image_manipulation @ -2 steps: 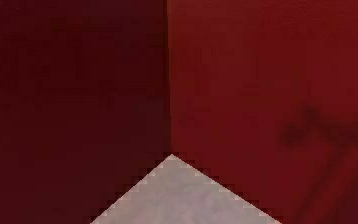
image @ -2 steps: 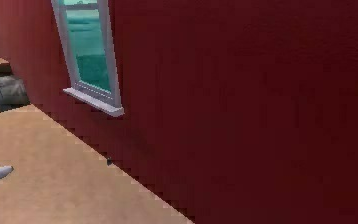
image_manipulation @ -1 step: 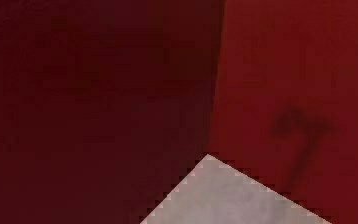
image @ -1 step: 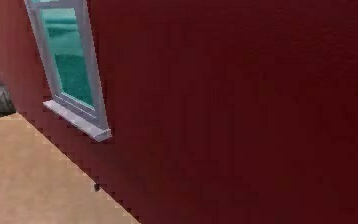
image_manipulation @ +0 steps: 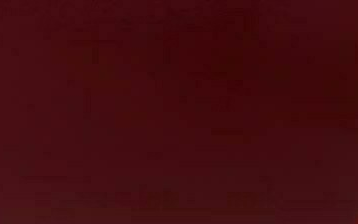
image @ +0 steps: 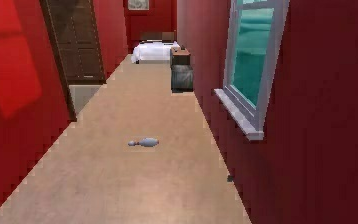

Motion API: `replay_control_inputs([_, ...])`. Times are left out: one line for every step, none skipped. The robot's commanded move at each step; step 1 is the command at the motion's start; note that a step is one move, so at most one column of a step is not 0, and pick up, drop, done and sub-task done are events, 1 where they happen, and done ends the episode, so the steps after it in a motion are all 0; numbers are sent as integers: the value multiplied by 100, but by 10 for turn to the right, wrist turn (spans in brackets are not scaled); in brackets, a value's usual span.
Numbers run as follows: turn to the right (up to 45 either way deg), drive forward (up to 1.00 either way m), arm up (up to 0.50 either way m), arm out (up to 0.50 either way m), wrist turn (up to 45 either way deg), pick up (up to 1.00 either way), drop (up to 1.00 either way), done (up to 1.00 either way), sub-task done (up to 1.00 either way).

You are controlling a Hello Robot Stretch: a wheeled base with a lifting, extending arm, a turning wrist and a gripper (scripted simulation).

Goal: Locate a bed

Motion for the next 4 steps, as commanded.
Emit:
replay_control_inputs([0,55,0,0,0,0,0,0,0])
replay_control_inputs([-270,0,0,0,0,0,0,0,0])
replay_control_inputs([0,100,0,0,0,0,0,0,0])
replay_control_inputs([0,45,0,0,0,0,0,0,0])
